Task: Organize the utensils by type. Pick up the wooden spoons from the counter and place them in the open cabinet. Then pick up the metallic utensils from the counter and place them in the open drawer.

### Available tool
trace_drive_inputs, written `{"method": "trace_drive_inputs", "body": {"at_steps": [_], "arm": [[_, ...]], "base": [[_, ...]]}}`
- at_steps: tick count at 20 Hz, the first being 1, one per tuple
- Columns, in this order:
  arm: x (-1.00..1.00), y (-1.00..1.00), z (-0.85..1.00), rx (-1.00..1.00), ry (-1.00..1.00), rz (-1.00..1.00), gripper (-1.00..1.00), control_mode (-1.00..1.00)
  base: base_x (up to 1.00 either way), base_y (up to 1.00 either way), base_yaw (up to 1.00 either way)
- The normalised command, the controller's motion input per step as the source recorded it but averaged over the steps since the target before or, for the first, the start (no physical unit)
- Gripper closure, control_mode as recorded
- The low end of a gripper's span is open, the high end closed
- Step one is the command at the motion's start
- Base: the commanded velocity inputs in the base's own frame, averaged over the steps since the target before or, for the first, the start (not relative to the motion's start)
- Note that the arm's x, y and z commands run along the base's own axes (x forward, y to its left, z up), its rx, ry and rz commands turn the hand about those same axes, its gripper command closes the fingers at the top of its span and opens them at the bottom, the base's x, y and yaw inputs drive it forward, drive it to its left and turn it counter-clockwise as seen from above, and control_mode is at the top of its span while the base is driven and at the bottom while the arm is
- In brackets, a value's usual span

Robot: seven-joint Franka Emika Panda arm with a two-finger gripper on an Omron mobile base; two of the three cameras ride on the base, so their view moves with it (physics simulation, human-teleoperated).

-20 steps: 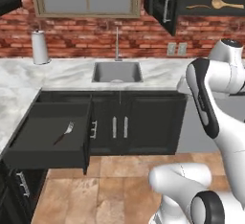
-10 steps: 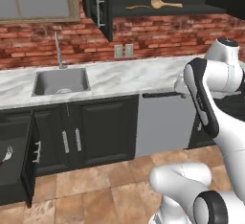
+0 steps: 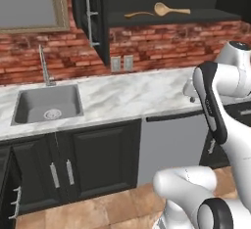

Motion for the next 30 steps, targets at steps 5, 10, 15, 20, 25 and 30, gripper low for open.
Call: {"method": "trace_drive_inputs", "body": {"at_steps": [5, 10, 15, 20, 25, 30], "arm": [[0.0, 0.0, 0.0, 0.0, 0.0, 0.0, -1.0, 1.0], [0.0, 0.0, 0.0, 0.0, 0.0, 0.0, -1.0, 1.0], [0.0, 0.0, 0.0, 0.0, 0.0, 0.0, -1.0, 1.0], [0.0, 0.0, 0.0, 0.0, 0.0, 0.0, -1.0, 1.0], [0.0, 0.0, 0.0, 0.0, 0.0, 0.0, -1.0, 1.0], [0.0, 0.0, 0.0, 0.0, 0.0, 0.0, -1.0, 1.0]], "base": [[0.78, -0.6, 0.08], [0.06, -1.0, 0.0], [0.01, -0.99, 0.0], [0.66, -0.52, 0.1], [0.54, -0.19, 0.32], [0.68, -0.17, 0.2]]}}
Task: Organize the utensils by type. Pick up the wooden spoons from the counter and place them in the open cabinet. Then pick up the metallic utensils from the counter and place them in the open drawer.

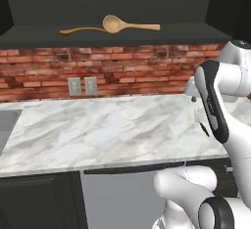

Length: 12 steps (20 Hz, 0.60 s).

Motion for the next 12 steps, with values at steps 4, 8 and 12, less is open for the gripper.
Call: {"method": "trace_drive_inputs", "body": {"at_steps": [4, 8, 12], "arm": [[0.0, 0.0, 0.0, 0.0, 0.0, 0.0, -1.0, 1.0], [0.0, 0.0, 0.0, 0.0, 0.0, 0.0, -1.0, 1.0], [0.02, -0.04, -0.08, 0.0, 0.0, 0.0, -1.0, -1.0]], "base": [[0.67, -0.38, 0.05], [0.28, -0.19, 0.0], [0.0, 0.0, 0.0]]}}
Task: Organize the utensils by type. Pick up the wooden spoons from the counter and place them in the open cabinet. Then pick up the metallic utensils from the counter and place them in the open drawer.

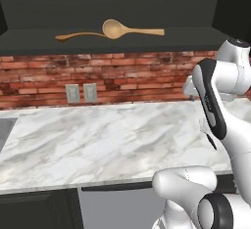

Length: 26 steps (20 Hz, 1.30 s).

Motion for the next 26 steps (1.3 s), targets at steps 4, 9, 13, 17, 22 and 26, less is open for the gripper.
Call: {"method": "trace_drive_inputs", "body": {"at_steps": [4, 9, 13, 17, 22, 26], "arm": [[-0.02, -0.11, -0.44, -0.1, 0.0, 0.0, -1.0, -1.0], [-0.1, -0.34, -0.68, -0.12, 0.0, 0.0, -1.0, -1.0], [0.01, -0.32, -0.51, 0.05, 0.0, -0.01, -1.0, -1.0], [0.16, -0.33, -0.51, 0.11, 0.0, 0.0, -1.0, -1.0], [0.32, -0.37, -0.54, 0.0, 0.02, 0.0, -1.0, -1.0], [0.47, -0.26, -0.51, -0.04, 0.07, 0.0, -1.0, -1.0]], "base": [[0.0, 0.0, 0.0], [0.0, 0.0, 0.0], [0.0, 0.0, 0.0], [0.0, 0.0, 0.0], [0.0, 0.0, 0.0], [0.0, 0.0, 0.0]]}}
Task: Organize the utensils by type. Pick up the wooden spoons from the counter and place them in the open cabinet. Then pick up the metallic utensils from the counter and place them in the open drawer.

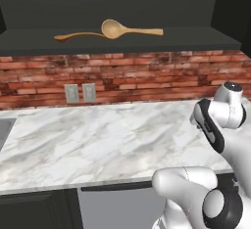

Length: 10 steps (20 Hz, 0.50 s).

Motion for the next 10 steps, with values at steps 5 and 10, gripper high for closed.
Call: {"method": "trace_drive_inputs", "body": {"at_steps": [5, 10], "arm": [[0.43, -0.31, -0.45, 0.0, 0.1, 0.0, -1.0, -1.0], [0.41, -0.4, -0.4, -0.01, 0.1, 0.0, -1.0, -1.0]], "base": [[0.0, 0.0, 0.0], [0.0, 0.0, 0.0]]}}
